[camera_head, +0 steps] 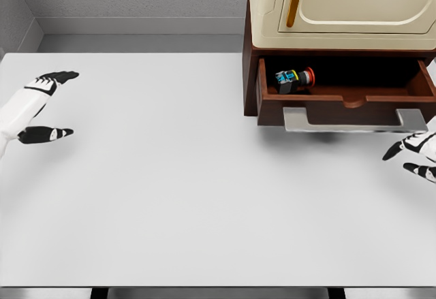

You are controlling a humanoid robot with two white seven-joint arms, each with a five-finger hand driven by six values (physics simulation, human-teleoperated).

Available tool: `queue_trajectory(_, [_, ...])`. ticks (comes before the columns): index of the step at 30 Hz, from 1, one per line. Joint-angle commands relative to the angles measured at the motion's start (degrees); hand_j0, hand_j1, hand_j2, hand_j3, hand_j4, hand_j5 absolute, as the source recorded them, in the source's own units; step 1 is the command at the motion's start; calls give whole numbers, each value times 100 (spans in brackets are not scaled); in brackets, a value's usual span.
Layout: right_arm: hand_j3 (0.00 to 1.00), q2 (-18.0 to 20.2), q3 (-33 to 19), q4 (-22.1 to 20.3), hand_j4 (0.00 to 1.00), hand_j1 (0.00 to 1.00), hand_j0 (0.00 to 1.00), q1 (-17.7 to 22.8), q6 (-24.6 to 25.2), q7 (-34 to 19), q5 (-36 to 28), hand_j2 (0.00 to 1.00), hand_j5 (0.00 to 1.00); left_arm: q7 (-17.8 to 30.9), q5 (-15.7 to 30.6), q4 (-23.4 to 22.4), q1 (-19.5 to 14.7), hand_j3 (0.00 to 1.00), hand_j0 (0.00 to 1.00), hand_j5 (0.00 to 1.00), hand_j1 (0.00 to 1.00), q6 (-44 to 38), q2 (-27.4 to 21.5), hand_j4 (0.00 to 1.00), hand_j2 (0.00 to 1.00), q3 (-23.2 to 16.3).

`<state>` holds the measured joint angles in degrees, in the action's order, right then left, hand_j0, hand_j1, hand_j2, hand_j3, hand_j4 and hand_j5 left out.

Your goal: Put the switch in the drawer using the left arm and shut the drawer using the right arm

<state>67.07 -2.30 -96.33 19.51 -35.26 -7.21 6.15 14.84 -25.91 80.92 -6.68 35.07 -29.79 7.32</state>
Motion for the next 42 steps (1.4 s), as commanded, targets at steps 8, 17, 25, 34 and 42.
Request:
queue_trajectory(8, [57,-265,546,176,57,57,57,-527,26,-17,-228,57,57,185,94,-50,-9,100,100,100,100,-7,131,100,100,24])
queue_trajectory(17, [57,-537,1144,449,57,57,57,-1301,26,-44,-220,57,57,212,94,-32,-18,100,100,100,100,-7,131,100,100,32])
queue_trajectory(25, [57,-941,1302,712,57,57,57,-1801,26,-263,-228,57,57,221,86,-23,-18,100,100,100,100,-7,131,100,100,32])
queue_trajectory(34, [56,-1302,2093,1459,56,56,56,-2883,26,-272,-228,56,56,221,94,-15,-18,100,100,100,100,-7,140,100,100,32])
queue_trajectory(42, [54,-1117,2093,1451,54,54,54,-2874,26,-703,-272,54,54,212,94,-6,-26,100,100,100,100,-7,175,100,100,24])
